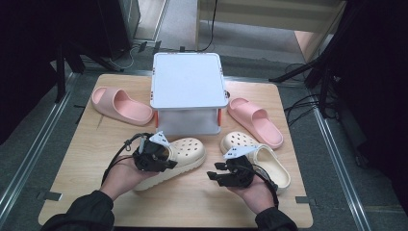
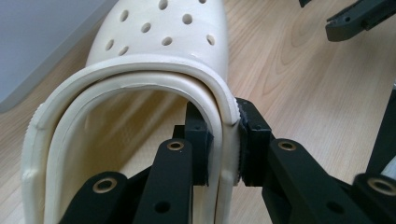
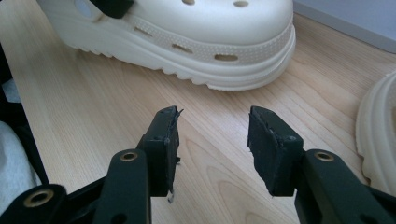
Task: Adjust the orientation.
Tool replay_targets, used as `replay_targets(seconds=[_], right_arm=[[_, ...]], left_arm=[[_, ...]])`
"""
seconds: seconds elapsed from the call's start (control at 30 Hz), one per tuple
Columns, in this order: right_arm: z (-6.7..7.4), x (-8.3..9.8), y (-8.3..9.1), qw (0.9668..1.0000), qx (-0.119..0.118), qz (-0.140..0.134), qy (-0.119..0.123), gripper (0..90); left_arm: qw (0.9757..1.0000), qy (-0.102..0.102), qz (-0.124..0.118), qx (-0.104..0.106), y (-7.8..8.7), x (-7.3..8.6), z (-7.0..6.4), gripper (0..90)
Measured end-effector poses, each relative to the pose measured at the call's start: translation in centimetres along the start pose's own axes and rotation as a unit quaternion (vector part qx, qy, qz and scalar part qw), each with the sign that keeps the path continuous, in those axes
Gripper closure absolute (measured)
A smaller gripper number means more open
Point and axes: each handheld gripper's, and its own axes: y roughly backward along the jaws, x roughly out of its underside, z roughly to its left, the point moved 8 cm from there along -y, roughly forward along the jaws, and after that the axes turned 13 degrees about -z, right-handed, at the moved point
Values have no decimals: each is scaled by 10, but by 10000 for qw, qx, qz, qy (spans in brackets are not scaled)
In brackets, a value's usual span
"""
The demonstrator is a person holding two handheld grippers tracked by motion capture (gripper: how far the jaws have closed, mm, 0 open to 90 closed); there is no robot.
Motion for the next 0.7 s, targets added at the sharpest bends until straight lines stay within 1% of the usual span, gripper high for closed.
replay_targets(seconds=[0.07, 0.1, 0.3, 0.33, 0.37, 0.4, 0.43, 0.5, 0.57, 0.63, 0.7], right_arm=[[0, 1, 1, 10000, 37, -20, 9, 544], [0, 2, 2, 10000, 53, -18, 5, 544], [1, 3, 1, 9999, 105, -34, 36, 550], [1, 4, 1, 9999, 110, -35, 53, 551], [1, 4, 0, 9999, 113, -30, 21, 551], [1, 4, 0, 9999, 106, -26, 12, 551], [2, 4, -1, 10000, 92, -23, -4, 553], [3, 4, -2, 10000, 85, -18, -23, 555], [3, 3, -4, 10000, 69, -43, 7, 558], [4, 2, -5, 10000, 82, -52, -7, 560], [4, 1, -7, 9999, 62, -95, 3, 565]], left_arm=[[10000, -34, 9, 56, -2, 1, -1, 771], [9999, -54, 57, 109, -3, 2, -2, 769], [9997, -93, 171, 169, -6, 7, -4, 755], [9995, -149, 201, 166, -7, 8, -4, 735], [9995, -149, 210, 171, -8, 9, -4, 708], [9994, -137, 245, 218, -8, 10, -4, 695], [9991, -179, 299, 242, -8, 11, -4, 672], [9991, -192, 286, 265, -6, 12, -4, 646], [9992, -137, 225, 303, -2, 11, -4, 606], [9994, -73, 154, 292, 5, 9, -3, 577], [9995, -55, 107, 302, 13, 9, -1, 566]])
